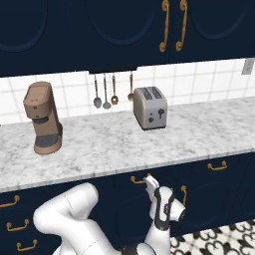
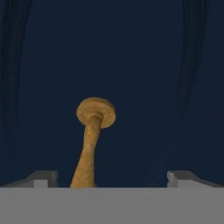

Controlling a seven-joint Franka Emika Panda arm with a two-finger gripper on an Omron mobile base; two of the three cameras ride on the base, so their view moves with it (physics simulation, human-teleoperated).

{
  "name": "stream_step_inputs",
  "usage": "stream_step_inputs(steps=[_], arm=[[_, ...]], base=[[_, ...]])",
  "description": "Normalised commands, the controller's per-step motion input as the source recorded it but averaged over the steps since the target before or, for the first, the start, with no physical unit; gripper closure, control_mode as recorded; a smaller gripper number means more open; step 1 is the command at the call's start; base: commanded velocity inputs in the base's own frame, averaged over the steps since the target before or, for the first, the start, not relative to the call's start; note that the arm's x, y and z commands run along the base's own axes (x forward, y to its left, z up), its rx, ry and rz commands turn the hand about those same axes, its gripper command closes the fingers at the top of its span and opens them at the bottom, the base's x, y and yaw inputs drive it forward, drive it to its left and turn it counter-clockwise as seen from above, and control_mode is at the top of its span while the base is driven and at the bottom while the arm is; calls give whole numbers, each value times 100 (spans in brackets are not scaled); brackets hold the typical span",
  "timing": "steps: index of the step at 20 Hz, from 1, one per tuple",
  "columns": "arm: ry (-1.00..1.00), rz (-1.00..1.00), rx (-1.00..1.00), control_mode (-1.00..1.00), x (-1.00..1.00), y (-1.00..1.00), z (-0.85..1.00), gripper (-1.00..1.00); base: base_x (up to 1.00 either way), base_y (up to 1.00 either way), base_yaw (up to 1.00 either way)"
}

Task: Take a straw from the drawer in front and place it inside the glass cup on the dining counter.

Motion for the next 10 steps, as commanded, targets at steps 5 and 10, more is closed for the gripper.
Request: stream_step_inputs(steps=[5,10], arm=[[0,-2,1,-100,33,0,-10,-100],[6,-5,0,-100,26,18,-14,-100]], base=[[0,0,0],[0,0,0]])
